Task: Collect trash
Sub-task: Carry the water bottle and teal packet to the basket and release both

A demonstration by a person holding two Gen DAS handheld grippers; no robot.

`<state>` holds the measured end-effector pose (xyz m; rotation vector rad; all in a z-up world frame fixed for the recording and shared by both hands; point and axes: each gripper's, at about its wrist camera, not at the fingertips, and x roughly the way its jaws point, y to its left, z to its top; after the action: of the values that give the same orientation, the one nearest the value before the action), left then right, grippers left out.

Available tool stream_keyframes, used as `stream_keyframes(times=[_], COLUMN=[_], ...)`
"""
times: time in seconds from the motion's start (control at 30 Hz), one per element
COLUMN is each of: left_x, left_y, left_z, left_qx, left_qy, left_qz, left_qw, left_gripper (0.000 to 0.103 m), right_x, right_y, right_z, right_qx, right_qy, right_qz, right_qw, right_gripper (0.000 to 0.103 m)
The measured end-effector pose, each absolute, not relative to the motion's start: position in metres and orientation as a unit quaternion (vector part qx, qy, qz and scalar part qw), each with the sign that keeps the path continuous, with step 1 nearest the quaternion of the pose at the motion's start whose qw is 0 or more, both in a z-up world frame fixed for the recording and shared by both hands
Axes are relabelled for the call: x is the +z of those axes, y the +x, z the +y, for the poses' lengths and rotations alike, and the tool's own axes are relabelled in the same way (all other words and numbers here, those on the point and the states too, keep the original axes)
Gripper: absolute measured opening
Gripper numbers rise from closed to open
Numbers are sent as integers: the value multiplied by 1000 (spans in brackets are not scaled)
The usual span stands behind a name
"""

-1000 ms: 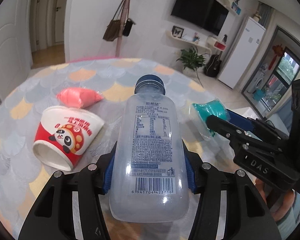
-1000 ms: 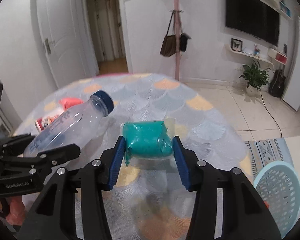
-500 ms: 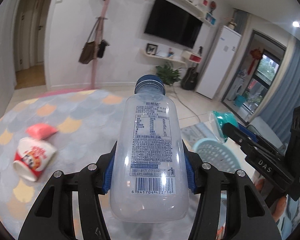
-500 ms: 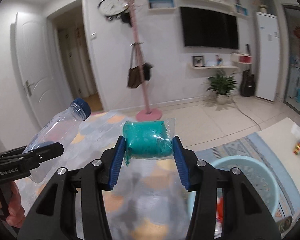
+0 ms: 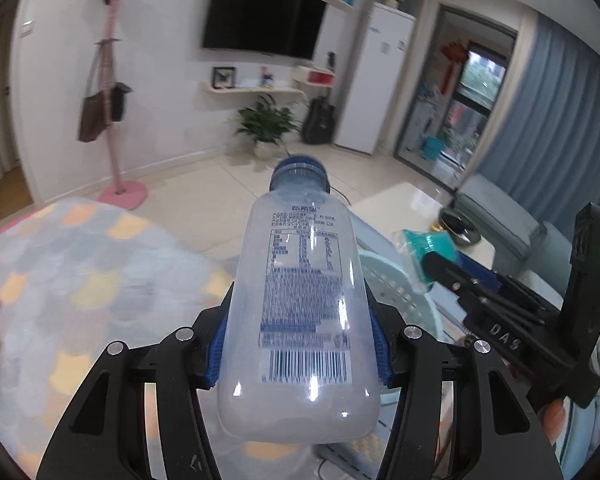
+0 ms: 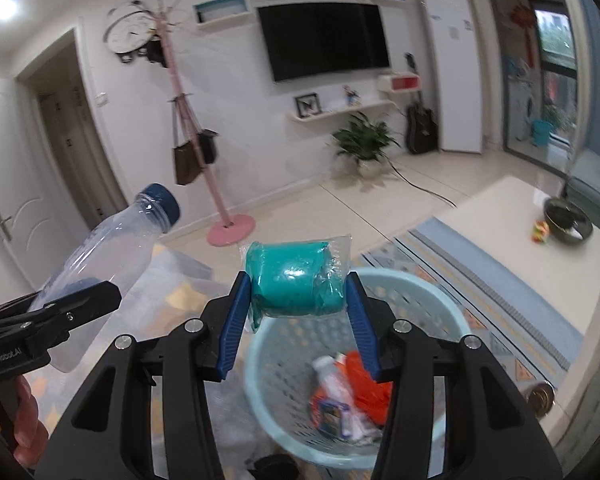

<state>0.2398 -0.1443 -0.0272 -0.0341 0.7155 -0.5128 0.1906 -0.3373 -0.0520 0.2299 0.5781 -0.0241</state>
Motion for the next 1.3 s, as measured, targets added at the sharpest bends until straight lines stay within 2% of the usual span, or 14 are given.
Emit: stream_keyframes(times=[0.2,0.4,0.5,0.67,0.73,0.77,0.8,0.83,1.3], left_x=[-54,-77,-86,-95,-98,-98,-97,-96,-71], left_y=[256,276,284,297,301,301,300,298,269], left_z=[-190,-213,-224,-236,-237,-238,-238,-235,-169], left_qx=[-274,-292,-290,-290,-291,-291,-289,-290,-293], left_qy=[20,26,42,41,35,33,32,29,-40], left_qz=[381,421,433,444,447,448,450,446,418], left_qw=[883,858,852,847,845,845,845,846,859], left_gripper=[53,53,52,52,54,59,69,71,71], right_x=[-84,-126,-144,-154,-153,-152,-150,-148,-107], right_y=[196,216,220,223,225,223,222,222,214], right_z=[-364,-381,-392,-399,-402,-403,-404,-405,-362], right_qx=[-59,-98,-90,-94,-95,-98,-98,-96,-64], right_qy=[122,127,158,161,163,165,167,167,147], right_qz=[335,425,446,454,458,454,451,449,415], right_qw=[933,891,876,871,869,870,872,872,896], right_gripper=[45,45,46,49,66,66,66,66,66])
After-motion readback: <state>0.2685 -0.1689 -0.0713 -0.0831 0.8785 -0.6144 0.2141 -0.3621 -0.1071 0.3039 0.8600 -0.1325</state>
